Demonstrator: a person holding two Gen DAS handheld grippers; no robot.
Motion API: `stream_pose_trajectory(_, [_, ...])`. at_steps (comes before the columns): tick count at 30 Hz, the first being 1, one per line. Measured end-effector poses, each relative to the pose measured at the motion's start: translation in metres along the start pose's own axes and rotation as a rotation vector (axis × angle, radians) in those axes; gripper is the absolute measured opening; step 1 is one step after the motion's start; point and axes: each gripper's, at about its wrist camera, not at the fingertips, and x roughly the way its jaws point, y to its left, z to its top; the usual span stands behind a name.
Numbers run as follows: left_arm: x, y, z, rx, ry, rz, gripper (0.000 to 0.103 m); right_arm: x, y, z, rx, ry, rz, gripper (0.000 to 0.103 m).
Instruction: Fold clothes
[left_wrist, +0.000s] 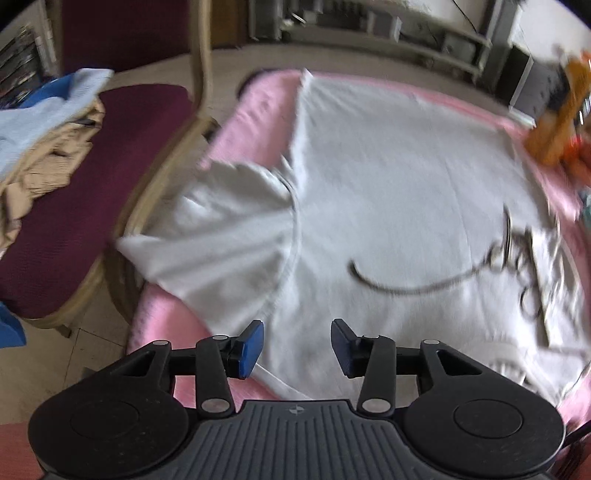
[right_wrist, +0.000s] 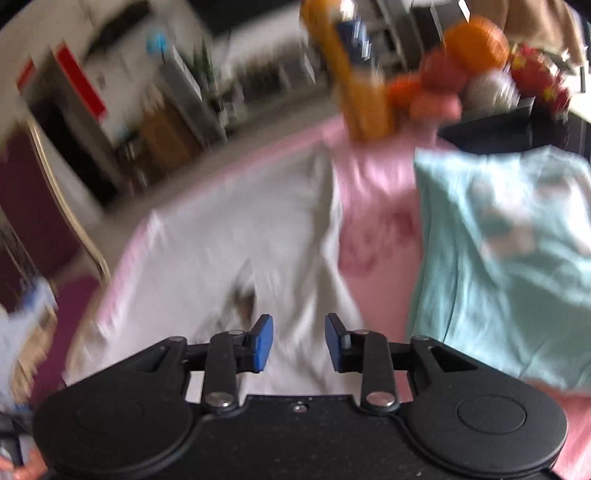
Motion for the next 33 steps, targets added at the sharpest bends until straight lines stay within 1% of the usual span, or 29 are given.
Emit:
stream_pose_trajectory(1, [-0.004, 0.007, 0.005, -0.030, -0.009, -0.006, 0.043, -0.006, -0.001, 0.003, 0.030, -0.029, 0.039, 0.031])
stream_pose_trajectory(2, [-0.007, 0.015, 0.010, -0.066, -0.014, -0.014, 0.043, -0.008, -0.002, 0.006, 0.070, -0.039, 0.095, 0.031])
stream_pose_trajectory(3, [-0.008, 0.024, 0.017, -0.102, -0.016, -0.022, 0.043, -0.008, -0.003, 0.010, 0.113, -0.038, 0.157, 0.033])
stream_pose_trajectory(4, [-0.009, 0.034, 0.024, -0.135, -0.014, -0.024, 0.043, -0.006, -0.001, 0.013, 0.137, -0.037, 0.208, 0.037])
stream_pose_trajectory(5, [-0.010, 0.043, 0.032, -0.168, -0.012, -0.027, 0.043, -0.001, 0.004, 0.018, 0.143, -0.035, 0.247, 0.039])
stream_pose_trajectory(7, [-0.011, 0.062, 0.047, -0.231, -0.001, -0.027, 0.043, 0.008, 0.015, 0.026, 0.157, -0.032, 0.325, 0.047])
stream_pose_trajectory(8, [-0.012, 0.071, 0.052, -0.262, -0.004, -0.026, 0.043, 0.013, 0.020, 0.030, 0.163, -0.030, 0.364, 0.048])
stream_pose_trajectory(11, [-0.014, 0.094, 0.060, -0.349, -0.034, -0.020, 0.045, 0.026, 0.035, 0.042, 0.183, -0.025, 0.481, 0.051])
stream_pose_trajectory(13, [-0.008, 0.106, 0.056, -0.420, -0.034, -0.040, 0.046, 0.035, 0.045, 0.050, 0.196, -0.022, 0.559, 0.051])
stream_pose_trajectory(14, [-0.003, 0.111, 0.053, -0.453, -0.029, -0.049, 0.046, 0.039, 0.047, 0.051, 0.206, -0.018, 0.579, 0.051])
stream_pose_trajectory(16, [0.010, 0.118, 0.048, -0.518, -0.009, -0.040, 0.044, 0.047, 0.043, 0.049, 0.232, -0.006, 0.581, 0.051])
stream_pose_trajectory(17, [0.018, 0.121, 0.048, -0.538, 0.016, -0.026, 0.044, 0.051, 0.041, 0.048, 0.245, 0.000, 0.582, 0.051])
stream_pose_trajectory(19, [0.028, 0.124, 0.048, -0.565, 0.051, -0.009, 0.043, 0.056, 0.037, 0.047, 0.256, 0.002, 0.580, 0.051])
stream_pose_trajectory(20, [0.030, 0.125, 0.049, -0.573, 0.053, 0.000, 0.043, 0.053, 0.037, 0.048, 0.245, -0.008, 0.577, 0.051])
stream_pose_trajectory(23, [0.039, 0.128, 0.055, -0.573, 0.049, 0.049, 0.043, 0.048, 0.036, 0.048, 0.227, -0.029, 0.582, 0.051])
stream_pose_trajectory(26, [0.053, 0.129, 0.058, -0.577, 0.072, 0.064, 0.043, 0.047, 0.037, 0.048, 0.215, -0.029, 0.579, 0.051])
stream_pose_trajectory(30, [0.066, 0.127, 0.059, -0.580, 0.072, 0.088, 0.042, 0.047, 0.037, 0.047, 0.204, -0.021, 0.573, 0.051])
stream_pose_trajectory(32, [0.070, 0.127, 0.059, -0.586, 0.076, 0.091, 0.032, 0.047, 0.037, 0.047, 0.204, -0.020, 0.569, 0.051])
stream_pose_trajectory(33, [0.071, 0.127, 0.059, -0.592, 0.072, 0.092, 0.025, 0.046, 0.036, 0.046, 0.204, -0.020, 0.567, 0.051])
